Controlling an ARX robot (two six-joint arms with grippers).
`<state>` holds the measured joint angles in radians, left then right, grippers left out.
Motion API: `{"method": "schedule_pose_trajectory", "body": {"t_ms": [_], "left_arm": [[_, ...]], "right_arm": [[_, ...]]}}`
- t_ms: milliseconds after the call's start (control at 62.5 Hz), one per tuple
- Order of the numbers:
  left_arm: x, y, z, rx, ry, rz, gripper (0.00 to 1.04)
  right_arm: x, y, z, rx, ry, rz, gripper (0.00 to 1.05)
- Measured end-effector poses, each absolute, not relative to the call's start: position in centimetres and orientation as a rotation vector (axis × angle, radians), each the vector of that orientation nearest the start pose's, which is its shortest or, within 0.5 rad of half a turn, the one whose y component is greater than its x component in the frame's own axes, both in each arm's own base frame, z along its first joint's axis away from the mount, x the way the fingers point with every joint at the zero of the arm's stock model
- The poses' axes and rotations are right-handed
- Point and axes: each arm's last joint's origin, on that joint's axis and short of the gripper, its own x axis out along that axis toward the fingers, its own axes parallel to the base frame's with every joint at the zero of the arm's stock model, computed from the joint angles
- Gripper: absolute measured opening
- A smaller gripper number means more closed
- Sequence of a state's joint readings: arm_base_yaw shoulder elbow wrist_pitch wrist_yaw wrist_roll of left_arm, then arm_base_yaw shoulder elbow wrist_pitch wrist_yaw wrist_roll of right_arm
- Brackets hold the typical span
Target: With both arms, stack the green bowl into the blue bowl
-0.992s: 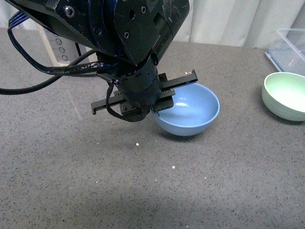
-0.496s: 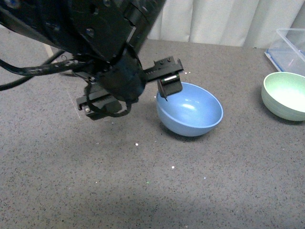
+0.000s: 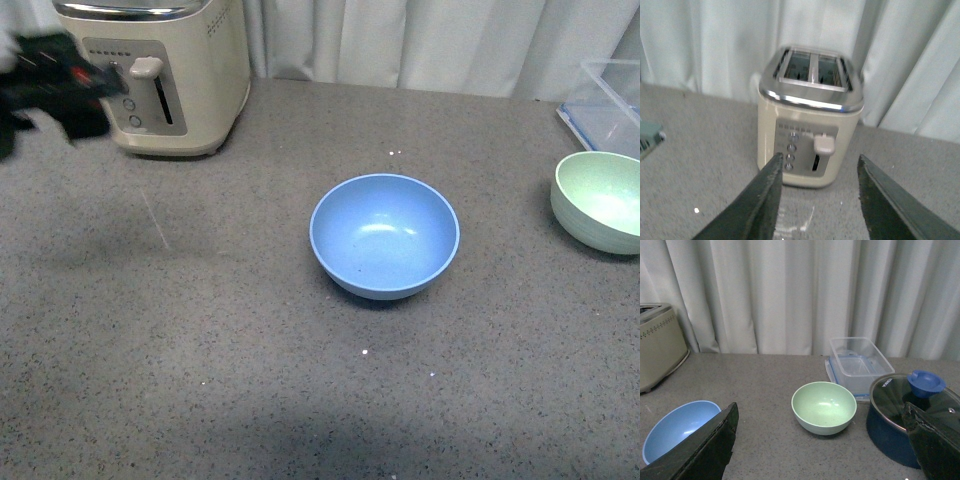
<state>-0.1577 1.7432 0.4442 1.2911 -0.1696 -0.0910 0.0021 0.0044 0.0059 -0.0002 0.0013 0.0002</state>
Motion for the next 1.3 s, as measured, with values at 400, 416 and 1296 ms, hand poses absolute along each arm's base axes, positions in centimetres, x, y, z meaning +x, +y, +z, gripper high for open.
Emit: {"method": "schedule_pose_trajectory", "body": {"t_ms": [400, 416, 1296], "left_arm": [[21.1, -1.6, 15.5, -0.013, 0.028, -0.003, 0.04], [20.8, -1.6, 15.6, -0.012, 0.029, -0.002, 0.04], [13.6, 0.0, 16.9, -0.008, -0.009, -0.002, 0.04]], "right_arm": [[9.8, 0.0, 16.5, 0.000, -0.001, 0.003, 0.96], [9.8, 0.0, 16.5, 0.000, -0.001, 0.003, 0.96], [9.8, 0.0, 16.5, 0.000, -0.001, 0.003, 0.96]]}}
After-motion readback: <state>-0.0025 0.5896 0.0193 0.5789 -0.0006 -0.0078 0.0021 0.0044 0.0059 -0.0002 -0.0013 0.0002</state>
